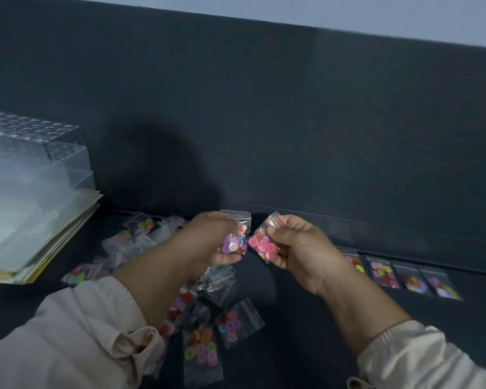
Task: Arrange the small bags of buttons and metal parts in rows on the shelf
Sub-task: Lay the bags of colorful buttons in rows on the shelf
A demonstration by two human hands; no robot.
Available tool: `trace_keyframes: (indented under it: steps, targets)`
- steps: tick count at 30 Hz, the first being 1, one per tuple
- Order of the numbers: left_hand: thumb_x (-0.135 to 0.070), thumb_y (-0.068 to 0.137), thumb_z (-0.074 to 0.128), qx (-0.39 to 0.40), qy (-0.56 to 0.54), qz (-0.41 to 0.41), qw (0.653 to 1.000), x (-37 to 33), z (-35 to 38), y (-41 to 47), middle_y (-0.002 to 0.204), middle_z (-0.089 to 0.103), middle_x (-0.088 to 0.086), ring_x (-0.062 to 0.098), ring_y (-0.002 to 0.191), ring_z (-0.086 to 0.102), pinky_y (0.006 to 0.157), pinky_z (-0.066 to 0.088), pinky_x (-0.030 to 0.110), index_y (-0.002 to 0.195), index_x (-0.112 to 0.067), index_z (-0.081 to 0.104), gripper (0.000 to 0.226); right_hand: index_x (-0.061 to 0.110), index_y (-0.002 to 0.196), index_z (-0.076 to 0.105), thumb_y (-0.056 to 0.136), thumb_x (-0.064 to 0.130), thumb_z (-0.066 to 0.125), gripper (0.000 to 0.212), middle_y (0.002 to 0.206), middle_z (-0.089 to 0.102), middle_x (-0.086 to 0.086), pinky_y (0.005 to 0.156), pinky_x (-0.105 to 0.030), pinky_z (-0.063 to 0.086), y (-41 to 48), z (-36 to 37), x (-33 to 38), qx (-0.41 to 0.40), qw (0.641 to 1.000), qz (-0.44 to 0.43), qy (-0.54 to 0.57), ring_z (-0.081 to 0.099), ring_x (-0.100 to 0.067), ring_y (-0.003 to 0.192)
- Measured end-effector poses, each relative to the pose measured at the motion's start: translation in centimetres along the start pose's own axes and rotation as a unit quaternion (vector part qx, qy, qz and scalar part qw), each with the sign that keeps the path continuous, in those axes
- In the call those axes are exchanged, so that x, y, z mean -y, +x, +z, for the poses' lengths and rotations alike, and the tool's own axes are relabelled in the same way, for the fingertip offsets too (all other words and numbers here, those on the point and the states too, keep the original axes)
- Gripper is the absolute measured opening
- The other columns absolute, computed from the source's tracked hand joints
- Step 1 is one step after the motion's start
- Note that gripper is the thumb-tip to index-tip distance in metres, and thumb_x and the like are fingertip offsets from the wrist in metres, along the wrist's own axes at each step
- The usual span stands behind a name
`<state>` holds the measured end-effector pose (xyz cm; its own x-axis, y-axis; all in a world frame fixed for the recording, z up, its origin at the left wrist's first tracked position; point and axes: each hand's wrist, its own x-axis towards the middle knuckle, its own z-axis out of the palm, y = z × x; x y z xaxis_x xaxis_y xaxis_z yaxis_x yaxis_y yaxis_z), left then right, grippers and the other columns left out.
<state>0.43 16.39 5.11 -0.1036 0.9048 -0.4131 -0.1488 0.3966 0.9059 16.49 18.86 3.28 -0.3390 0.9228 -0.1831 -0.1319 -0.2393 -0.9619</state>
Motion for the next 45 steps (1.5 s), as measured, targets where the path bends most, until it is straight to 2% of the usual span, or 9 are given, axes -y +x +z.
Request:
trace_keyframes:
  steps: [6,11,17,21,26,30,36,42,45]
  targets:
    - [-0.017,0.080,0.072,0.122,0.051,0.021,0.991,1.0,5.8,-1.8,0.080,0.071,0.004,0.015,0.069,0.066,0.065,0.054,0.028,0.098,-0.015,0.067,0.019,0.012,0.079,0.061,0.088,0.000,0.056,0.016,0.070,0.061,-0.006,0.060,-0.033,0.047,-2.7,-4.5,1.4,-0.044,0.998,-0.039,-0.033,0.056,-0.018,0.060]
    - [-0.003,0.078,0.069,0.071,0.072,0.049,0.994,2.1,11.0,-2.3,0.076,0.070,0.003,0.011,0.062,0.063,0.059,0.050,0.024,0.098,-0.013,0.065,0.023,0.014,0.092,0.060,0.088,0.005,0.058,0.009,0.078,0.068,-0.003,0.054,-0.024,0.050,-4.9,-8.9,2.1,-0.039,0.999,-0.023,0.018,0.063,-0.013,0.062]
    - [-0.003,0.078,0.068,0.051,0.055,0.049,0.996,3.4,17.1,-2.4,0.073,0.070,-0.003,0.009,0.059,0.064,0.057,0.051,0.023,0.096,-0.017,0.065,0.023,0.020,0.101,0.061,0.082,0.004,0.065,0.026,0.088,0.067,-0.001,0.063,-0.022,0.047,-7.3,-15.0,1.8,-0.028,0.999,0.016,0.015,0.062,-0.010,0.070]
    - [-0.007,0.081,0.068,0.085,0.063,0.017,0.994,4.6,21.0,-2.5,0.076,0.068,0.003,0.013,0.067,0.062,0.060,0.051,0.025,0.099,-0.013,0.065,0.020,0.016,0.097,0.060,0.080,-0.002,0.064,0.025,0.081,0.067,0.000,0.060,-0.021,0.044,-8.8,-19.7,1.9,-0.062,0.997,0.020,-0.043,0.059,-0.011,0.069]
    - [-0.001,0.089,0.052,0.037,0.018,-0.038,0.998,5.6,24.5,-1.8,0.084,0.064,0.014,0.021,0.071,0.061,0.062,0.053,0.030,0.088,-0.009,0.059,0.010,0.011,0.089,0.058,0.082,-0.003,0.062,0.017,0.070,0.066,0.001,0.051,-0.018,0.043,-10.9,-27.8,2.1,-0.150,0.978,0.028,-0.142,0.055,-0.005,0.055]
    - [0.002,0.090,0.050,0.019,0.033,-0.033,0.999,6.1,26.7,-1.2,0.082,0.064,0.015,0.022,0.069,0.062,0.055,0.055,0.027,0.087,-0.009,0.057,0.014,0.010,0.089,0.057,0.088,0.000,0.056,0.010,0.069,0.062,0.000,0.046,-0.015,0.043,-11.4,-33.6,2.2,-0.201,0.958,0.043,-0.200,0.053,-0.007,0.054]
    - [0.005,0.086,0.053,0.017,0.082,-0.004,0.996,6.8,29.5,-0.9,0.085,0.066,0.011,0.020,0.072,0.061,0.064,0.053,0.030,0.092,-0.010,0.063,0.019,0.009,0.081,0.060,0.082,-0.003,0.063,0.012,0.070,0.065,-0.004,0.045,-0.013,0.044,-10.5,-37.9,1.6,-0.243,0.935,0.037,-0.257,0.057,-0.008,0.054]
    - [0.003,0.084,0.056,0.024,0.107,0.000,0.994,7.3,31.2,-0.8,0.084,0.067,0.010,0.023,0.079,0.062,0.059,0.051,0.027,0.094,-0.009,0.063,0.017,0.010,0.095,0.062,0.082,-0.001,0.064,0.017,0.081,0.070,-0.004,0.080,-0.036,0.056,-8.8,-39.5,0.4,-0.222,0.917,0.041,-0.330,0.068,-0.020,0.079]
    - [0.003,0.084,0.056,0.030,0.105,0.002,0.994,7.7,31.6,-0.7,0.086,0.067,0.009,0.020,0.075,0.062,0.058,0.051,0.026,0.096,-0.010,0.064,0.020,0.015,0.109,0.060,0.080,-0.004,0.059,0.034,0.085,0.066,0.004,0.072,-0.025,0.051,-8.6,-39.6,0.3,-0.211,0.893,0.023,-0.397,0.064,-0.013,0.081]
